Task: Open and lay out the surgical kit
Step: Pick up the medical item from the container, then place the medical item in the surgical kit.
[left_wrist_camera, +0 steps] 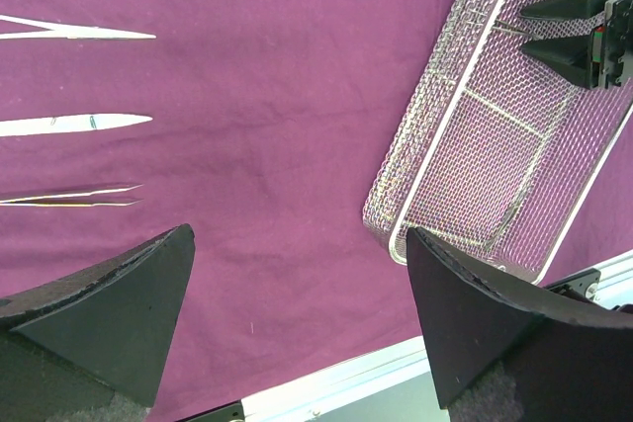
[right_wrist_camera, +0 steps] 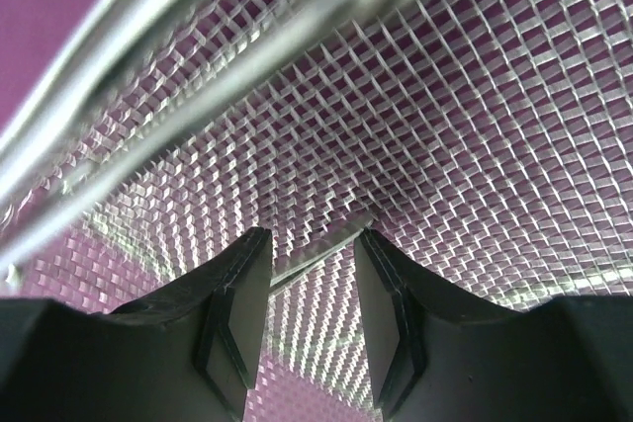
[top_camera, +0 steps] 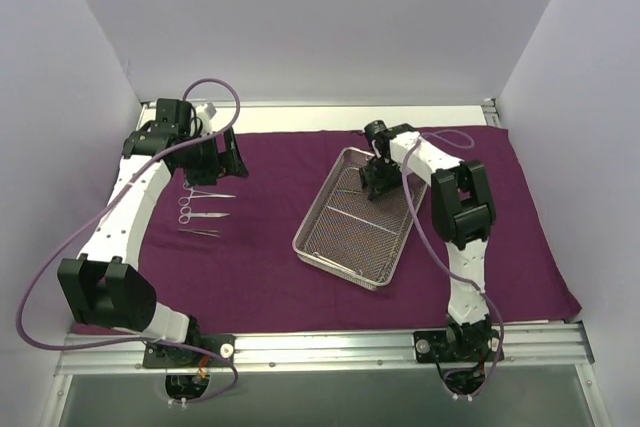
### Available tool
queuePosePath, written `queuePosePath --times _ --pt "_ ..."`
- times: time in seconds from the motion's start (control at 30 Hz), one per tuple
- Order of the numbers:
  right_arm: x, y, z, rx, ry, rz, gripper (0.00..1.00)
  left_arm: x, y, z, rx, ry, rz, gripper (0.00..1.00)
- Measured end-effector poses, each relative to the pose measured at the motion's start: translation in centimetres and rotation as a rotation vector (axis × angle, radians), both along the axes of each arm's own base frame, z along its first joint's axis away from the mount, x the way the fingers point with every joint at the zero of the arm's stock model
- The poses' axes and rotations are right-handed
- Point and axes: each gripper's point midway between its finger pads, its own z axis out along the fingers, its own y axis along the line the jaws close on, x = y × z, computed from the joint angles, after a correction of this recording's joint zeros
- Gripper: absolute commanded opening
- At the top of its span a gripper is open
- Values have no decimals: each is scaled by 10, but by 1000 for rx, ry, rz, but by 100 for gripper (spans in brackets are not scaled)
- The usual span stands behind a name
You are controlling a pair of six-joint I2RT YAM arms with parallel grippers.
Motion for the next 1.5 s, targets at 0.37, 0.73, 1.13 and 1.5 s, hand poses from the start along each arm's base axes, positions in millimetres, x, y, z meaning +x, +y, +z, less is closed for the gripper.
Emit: queuePosePath --times 0.37,0.73,1.13,1.5 --pt "-3 -2 -6 -11 31 13 5 2 -6 3 5 -12 -27 95" --pt "20 -2 25 -63 -54 111 0 10 -8 9 0 -29 -34 94" --pt "25 69 132 -135 -361 657 0 0 -93 29 -77 -137 -240 98" --pt "-13 91 187 34 -440 709 0 -24 -161 34 73 -255 -342 86"
